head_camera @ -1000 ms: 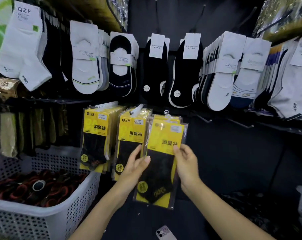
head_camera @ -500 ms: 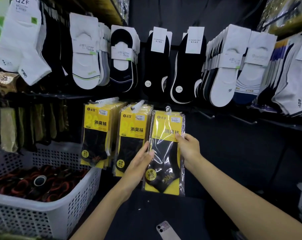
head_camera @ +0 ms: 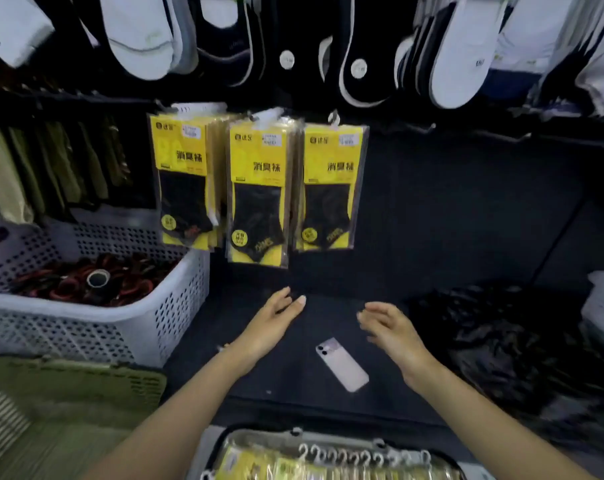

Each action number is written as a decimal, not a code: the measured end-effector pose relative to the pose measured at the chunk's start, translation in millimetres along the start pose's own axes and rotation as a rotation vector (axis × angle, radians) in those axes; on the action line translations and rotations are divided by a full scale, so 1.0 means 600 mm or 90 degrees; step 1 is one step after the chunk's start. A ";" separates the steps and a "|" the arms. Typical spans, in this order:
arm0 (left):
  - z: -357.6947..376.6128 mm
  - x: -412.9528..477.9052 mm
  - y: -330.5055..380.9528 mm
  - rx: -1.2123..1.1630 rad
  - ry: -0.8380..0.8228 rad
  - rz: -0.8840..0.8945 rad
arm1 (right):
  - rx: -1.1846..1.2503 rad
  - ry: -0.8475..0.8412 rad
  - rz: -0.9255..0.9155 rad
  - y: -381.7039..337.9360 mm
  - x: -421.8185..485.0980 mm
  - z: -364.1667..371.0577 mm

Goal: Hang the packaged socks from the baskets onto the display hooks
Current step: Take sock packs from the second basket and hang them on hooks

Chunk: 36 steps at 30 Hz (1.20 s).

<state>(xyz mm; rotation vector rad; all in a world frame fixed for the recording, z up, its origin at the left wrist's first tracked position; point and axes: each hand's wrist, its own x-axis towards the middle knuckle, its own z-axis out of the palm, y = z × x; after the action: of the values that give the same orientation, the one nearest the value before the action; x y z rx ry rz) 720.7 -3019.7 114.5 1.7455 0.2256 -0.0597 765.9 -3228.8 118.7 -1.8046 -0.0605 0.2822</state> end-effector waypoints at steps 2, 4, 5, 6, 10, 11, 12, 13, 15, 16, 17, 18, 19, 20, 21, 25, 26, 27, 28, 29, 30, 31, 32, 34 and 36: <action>0.014 -0.026 -0.046 0.064 -0.040 -0.056 | -0.028 -0.057 0.075 0.075 -0.041 -0.006; 0.027 -0.051 -0.094 0.136 -0.080 -0.101 | -0.060 -0.109 0.143 0.147 -0.082 -0.013; 0.033 -0.062 -0.120 0.162 -0.092 -0.119 | -0.084 -0.130 0.163 0.178 -0.099 -0.015; 0.037 -0.072 -0.145 0.182 -0.102 -0.134 | -0.115 -0.145 0.170 0.203 -0.113 -0.016; 0.052 -0.118 -0.245 0.270 -0.134 -0.184 | -0.227 -0.166 0.083 0.240 -0.127 -0.018; 0.056 -0.129 -0.264 0.248 -0.127 -0.191 | -0.247 -0.164 0.048 0.240 -0.127 -0.018; 0.062 -0.138 -0.277 0.216 -0.118 -0.194 | -0.267 -0.157 0.009 0.242 -0.128 -0.018; 0.068 -0.145 -0.291 0.197 -0.110 -0.194 | -0.290 -0.152 -0.028 0.246 -0.129 -0.019; 0.079 -0.153 -0.318 0.208 -0.096 -0.201 | -0.345 -0.184 -0.058 0.257 -0.136 -0.018; 0.085 -0.154 -0.327 0.225 -0.086 -0.202 | -0.383 -0.215 -0.057 0.263 -0.140 -0.015; 0.091 -0.155 -0.334 0.241 -0.078 -0.197 | -0.430 -0.234 -0.062 0.267 -0.144 -0.010; 0.099 -0.157 -0.336 0.247 -0.075 -0.191 | -0.473 -0.235 -0.077 0.270 -0.145 -0.004; 0.107 -0.159 -0.336 0.247 -0.075 -0.193 | -0.497 -0.221 -0.096 0.270 -0.145 0.003; 0.113 -0.160 -0.333 0.246 -0.074 -0.201 | -0.504 -0.202 -0.115 0.269 -0.145 0.009; 0.118 -0.161 -0.330 0.244 -0.070 -0.209 | -0.500 -0.184 -0.135 0.267 -0.145 0.015; 0.118 -0.163 -0.316 0.165 -0.068 -0.213 | -0.380 -0.184 -0.125 0.253 -0.146 0.028; 0.117 -0.164 -0.312 0.136 -0.068 -0.212 | -0.348 -0.194 -0.107 0.249 -0.148 0.031; 0.117 -0.166 -0.310 0.114 -0.064 -0.209 | -0.329 -0.201 -0.095 0.247 -0.150 0.033; 0.118 -0.168 -0.309 0.109 -0.060 -0.205 | -0.325 -0.203 -0.090 0.246 -0.154 0.037; 0.121 -0.170 -0.307 0.108 -0.058 -0.198 | -0.333 -0.199 -0.092 0.248 -0.157 0.041; 0.123 -0.171 -0.307 0.104 -0.058 -0.194 | -0.344 -0.188 -0.095 0.251 -0.160 0.045; 0.126 -0.171 -0.307 0.090 -0.058 -0.194 | -0.348 -0.175 -0.091 0.255 -0.163 0.049; 0.127 -0.169 -0.310 0.067 -0.056 -0.196 | -0.339 -0.160 -0.079 0.259 -0.164 0.052; 0.129 -0.167 -0.309 0.018 -0.032 -0.190 | -0.288 -0.131 -0.036 0.262 -0.164 0.053; 0.126 -0.160 -0.299 -0.036 0.016 -0.192 | -0.190 -0.108 0.011 0.253 -0.158 0.047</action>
<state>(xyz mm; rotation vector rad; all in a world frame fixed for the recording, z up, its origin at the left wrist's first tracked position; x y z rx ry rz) 599.9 -3074.5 -57.3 1.6450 0.5029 -0.2490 651.5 -3258.2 -18.8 -2.0738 -0.2158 0.4573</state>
